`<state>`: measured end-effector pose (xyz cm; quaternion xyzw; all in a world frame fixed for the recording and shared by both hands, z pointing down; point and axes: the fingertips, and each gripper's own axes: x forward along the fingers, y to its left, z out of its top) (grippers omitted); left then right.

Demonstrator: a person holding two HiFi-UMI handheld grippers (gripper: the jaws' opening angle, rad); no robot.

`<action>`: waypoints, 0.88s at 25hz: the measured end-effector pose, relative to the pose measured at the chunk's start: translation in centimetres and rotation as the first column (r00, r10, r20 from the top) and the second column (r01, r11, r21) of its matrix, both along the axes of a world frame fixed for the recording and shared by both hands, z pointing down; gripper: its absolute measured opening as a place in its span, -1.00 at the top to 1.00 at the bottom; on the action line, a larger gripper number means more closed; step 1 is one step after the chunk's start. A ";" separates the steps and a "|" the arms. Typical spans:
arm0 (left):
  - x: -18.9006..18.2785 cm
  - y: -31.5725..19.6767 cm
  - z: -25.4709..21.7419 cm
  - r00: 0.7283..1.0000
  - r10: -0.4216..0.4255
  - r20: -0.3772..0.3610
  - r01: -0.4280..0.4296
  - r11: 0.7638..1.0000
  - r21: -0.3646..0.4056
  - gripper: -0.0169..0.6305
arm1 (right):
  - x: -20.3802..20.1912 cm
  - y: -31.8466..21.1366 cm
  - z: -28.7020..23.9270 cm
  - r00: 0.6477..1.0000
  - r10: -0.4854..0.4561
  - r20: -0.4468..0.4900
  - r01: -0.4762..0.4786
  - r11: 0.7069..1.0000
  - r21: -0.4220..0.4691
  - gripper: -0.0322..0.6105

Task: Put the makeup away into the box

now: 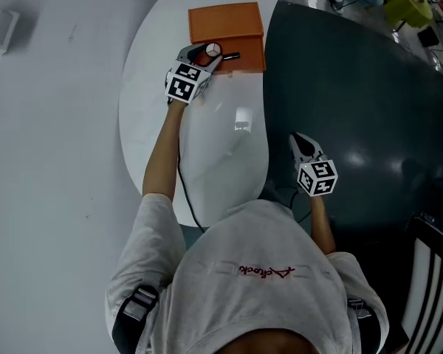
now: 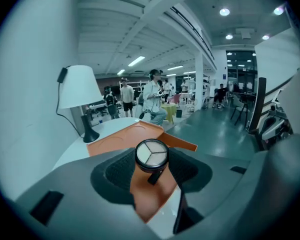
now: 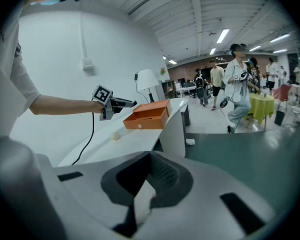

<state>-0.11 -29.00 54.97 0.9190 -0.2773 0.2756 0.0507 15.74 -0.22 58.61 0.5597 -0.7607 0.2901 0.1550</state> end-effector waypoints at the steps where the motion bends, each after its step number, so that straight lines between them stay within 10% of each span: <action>1: 1.3 -0.1 0.3 1.000 0.020 0.002 -0.020 1.000 -0.004 0.28 | 0.7 0.3 0.2 1.000 0.016 0.000 -0.016 1.000 -0.005 0.84; 14: 8.2 0.1 5.3 0.941 0.270 0.202 -0.271 0.962 -0.023 0.29 | 4.5 1.4 3.0 0.996 0.091 0.021 -0.089 0.994 -0.067 0.84; 22: 9.6 1.2 7.6 0.731 0.510 0.454 -0.561 0.827 -0.025 0.29 | 4.7 0.5 3.4 0.996 0.086 0.021 -0.084 0.993 -0.077 0.84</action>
